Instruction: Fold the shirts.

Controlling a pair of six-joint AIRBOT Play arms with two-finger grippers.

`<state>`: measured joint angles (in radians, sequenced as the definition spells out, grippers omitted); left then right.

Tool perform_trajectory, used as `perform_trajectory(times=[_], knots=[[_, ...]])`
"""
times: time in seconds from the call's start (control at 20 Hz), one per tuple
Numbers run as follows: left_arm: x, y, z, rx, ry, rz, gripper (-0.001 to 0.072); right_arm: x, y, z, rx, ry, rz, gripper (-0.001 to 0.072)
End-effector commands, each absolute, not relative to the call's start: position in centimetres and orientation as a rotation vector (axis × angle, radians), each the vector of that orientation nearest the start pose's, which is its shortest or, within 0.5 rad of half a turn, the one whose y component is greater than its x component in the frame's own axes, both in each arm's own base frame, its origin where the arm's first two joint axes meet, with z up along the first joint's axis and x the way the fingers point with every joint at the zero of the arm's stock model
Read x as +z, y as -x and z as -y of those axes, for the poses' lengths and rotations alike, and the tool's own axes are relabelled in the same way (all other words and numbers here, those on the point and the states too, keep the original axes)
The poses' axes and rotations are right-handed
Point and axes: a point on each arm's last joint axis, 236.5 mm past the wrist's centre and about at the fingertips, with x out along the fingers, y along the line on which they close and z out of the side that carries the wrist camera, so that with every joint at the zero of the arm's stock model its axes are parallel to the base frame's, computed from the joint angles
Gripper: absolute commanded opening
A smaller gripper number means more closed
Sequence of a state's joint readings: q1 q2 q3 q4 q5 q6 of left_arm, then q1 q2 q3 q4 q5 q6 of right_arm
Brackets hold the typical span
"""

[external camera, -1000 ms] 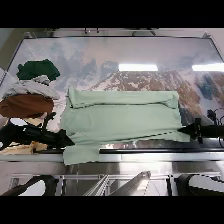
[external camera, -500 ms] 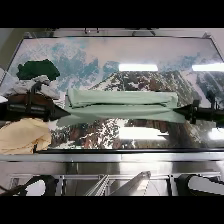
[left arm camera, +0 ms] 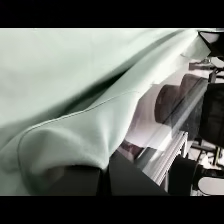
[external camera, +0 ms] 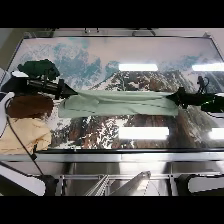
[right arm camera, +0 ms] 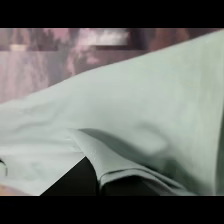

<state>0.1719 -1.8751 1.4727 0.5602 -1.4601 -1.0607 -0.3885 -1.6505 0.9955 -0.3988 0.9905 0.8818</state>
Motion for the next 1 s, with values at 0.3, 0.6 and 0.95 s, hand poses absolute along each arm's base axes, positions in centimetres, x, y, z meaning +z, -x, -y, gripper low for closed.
perform_trajectory(times=[0.3, 0.6, 0.95], knots=[[-3.4, -46.2, 7.3, -0.7, 0.618, -1.554, 0.07, -5.2, -44.3, 8.0, 0.244, -0.586, -1.063, 0.066], [-0.8, -46.7, 11.8, -0.78, 0.606, -1.533, 0.0691, -10.6, -42.3, 3.0, 0.329, -0.728, -1.269, 0.0707], [-3.5, -43.5, 22.9, -0.933, 0.468, -1.577, 0.0024, -9.2, -43.8, -6.3, 0.56, -0.762, -1.275, 0.0016]])
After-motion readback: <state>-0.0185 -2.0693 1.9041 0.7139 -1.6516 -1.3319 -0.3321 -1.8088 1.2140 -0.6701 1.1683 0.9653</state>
